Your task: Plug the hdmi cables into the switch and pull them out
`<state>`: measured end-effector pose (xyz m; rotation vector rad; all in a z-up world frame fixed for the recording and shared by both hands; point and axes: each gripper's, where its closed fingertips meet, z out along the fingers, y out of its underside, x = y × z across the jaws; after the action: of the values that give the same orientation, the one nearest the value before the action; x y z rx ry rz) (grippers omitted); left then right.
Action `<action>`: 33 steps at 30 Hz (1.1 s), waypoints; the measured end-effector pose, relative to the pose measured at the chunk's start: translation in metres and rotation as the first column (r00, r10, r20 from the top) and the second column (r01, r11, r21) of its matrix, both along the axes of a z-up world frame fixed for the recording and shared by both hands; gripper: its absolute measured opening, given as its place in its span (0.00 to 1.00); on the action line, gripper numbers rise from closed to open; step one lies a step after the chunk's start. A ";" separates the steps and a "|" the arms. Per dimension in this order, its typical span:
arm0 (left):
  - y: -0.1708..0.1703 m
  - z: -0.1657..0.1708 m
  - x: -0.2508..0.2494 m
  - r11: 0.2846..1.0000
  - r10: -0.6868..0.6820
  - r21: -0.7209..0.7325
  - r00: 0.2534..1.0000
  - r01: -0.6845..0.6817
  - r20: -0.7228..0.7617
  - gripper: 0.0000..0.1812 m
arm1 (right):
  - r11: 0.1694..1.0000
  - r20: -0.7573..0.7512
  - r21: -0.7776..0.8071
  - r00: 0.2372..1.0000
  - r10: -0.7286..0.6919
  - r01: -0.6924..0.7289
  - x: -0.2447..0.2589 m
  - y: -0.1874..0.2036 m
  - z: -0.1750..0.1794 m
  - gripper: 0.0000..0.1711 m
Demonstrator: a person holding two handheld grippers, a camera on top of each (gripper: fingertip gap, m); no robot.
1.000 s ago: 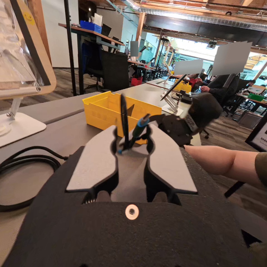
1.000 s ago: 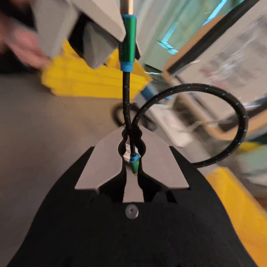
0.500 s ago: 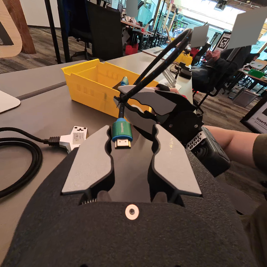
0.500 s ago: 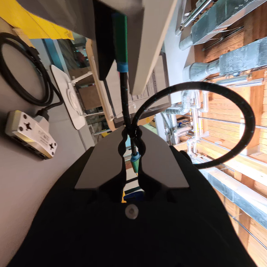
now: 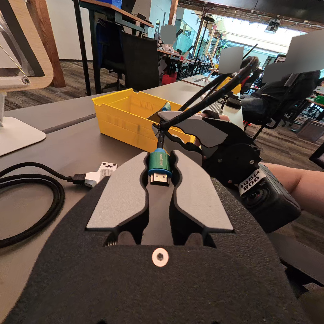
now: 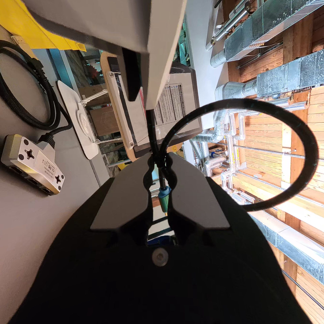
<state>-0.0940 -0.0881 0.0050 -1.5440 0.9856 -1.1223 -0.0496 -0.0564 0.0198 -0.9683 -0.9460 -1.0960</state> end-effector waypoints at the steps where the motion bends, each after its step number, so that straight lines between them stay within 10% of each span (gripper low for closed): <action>1: 0.000 0.000 0.000 1.000 0.005 0.011 1.000 -0.005 -0.002 0.12 | 1.000 -0.004 -0.007 1.000 0.011 -0.012 -0.001 0.000 -0.001 0.08; 14: 0.012 0.019 -0.015 0.997 0.053 0.045 0.992 -0.058 0.114 0.12 | 0.930 -0.138 -0.036 0.924 0.357 -0.365 -0.043 -0.036 0.000 0.12; 18: 0.012 0.035 -0.027 0.996 0.040 0.077 0.985 -0.054 0.170 0.12 | 0.611 -0.506 -0.324 0.678 0.534 -0.722 -0.079 -0.052 -0.041 0.03; 23: -0.022 0.047 -0.018 0.979 -0.194 0.098 0.955 0.176 0.223 0.12 | -0.002 -0.971 -0.186 0.184 0.151 -0.983 -0.095 -0.056 -0.050 0.37; 27: -0.047 0.046 -0.009 0.943 -0.333 0.105 0.915 0.317 0.227 0.11 | -0.069 -0.964 0.131 -0.143 0.225 -0.989 -0.065 -0.065 0.002 0.33; 33: -0.075 0.048 -0.003 0.879 -0.475 0.112 0.837 0.462 0.273 0.12 | -0.084 -0.908 0.188 -0.206 0.366 -0.979 -0.056 -0.092 0.027 0.29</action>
<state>-0.0975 -0.1631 0.0535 -1.0763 1.2049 -1.6105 -0.1061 -0.1485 0.0465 -0.8772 -0.8620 1.1155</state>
